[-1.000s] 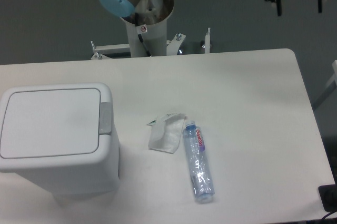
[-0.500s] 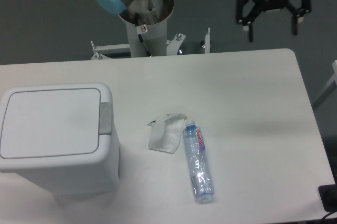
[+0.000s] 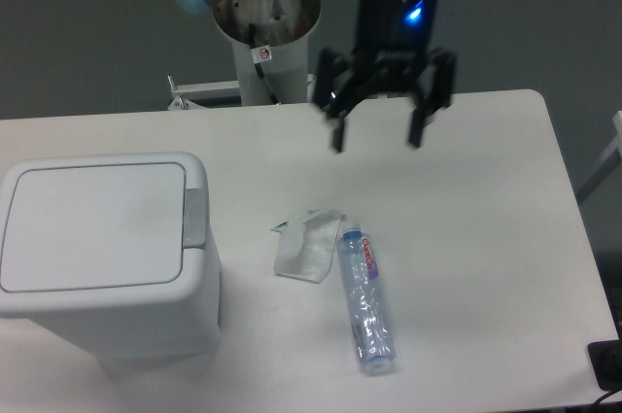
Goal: Open the trash can
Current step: 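Move the gripper toward the white trash can's lid edge, then lower the gripper finger onto the lid's raised edge beside the hinge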
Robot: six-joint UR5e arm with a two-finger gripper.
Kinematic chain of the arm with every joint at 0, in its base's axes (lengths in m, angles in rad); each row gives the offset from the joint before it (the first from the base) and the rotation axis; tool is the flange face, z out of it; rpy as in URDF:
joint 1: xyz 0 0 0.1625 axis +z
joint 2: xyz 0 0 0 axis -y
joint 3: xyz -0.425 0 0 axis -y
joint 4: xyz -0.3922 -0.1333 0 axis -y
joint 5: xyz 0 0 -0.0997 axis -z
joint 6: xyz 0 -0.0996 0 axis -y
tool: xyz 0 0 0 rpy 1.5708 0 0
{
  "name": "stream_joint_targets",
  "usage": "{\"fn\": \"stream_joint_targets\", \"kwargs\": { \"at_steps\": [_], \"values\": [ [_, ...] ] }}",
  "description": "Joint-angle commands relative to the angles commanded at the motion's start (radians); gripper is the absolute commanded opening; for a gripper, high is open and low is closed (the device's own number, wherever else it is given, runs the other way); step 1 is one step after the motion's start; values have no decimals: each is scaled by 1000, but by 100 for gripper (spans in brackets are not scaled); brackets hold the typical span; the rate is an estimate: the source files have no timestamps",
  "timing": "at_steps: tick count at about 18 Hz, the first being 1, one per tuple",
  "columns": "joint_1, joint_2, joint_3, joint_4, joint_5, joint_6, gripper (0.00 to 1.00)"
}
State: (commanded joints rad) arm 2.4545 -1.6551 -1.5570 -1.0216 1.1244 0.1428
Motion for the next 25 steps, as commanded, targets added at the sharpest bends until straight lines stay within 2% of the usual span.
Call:
{"fn": "stream_joint_targets", "kwargs": {
  "at_steps": [2, 6, 17, 25],
  "values": [
    [-40, -12, -3, 2, 1, -57, 100],
    [-71, -46, -3, 2, 6, -86, 100],
    [-112, -46, -38, 11, 20, -83, 100],
    [-114, -46, -48, 17, 21, -83, 100]
  ]
}}
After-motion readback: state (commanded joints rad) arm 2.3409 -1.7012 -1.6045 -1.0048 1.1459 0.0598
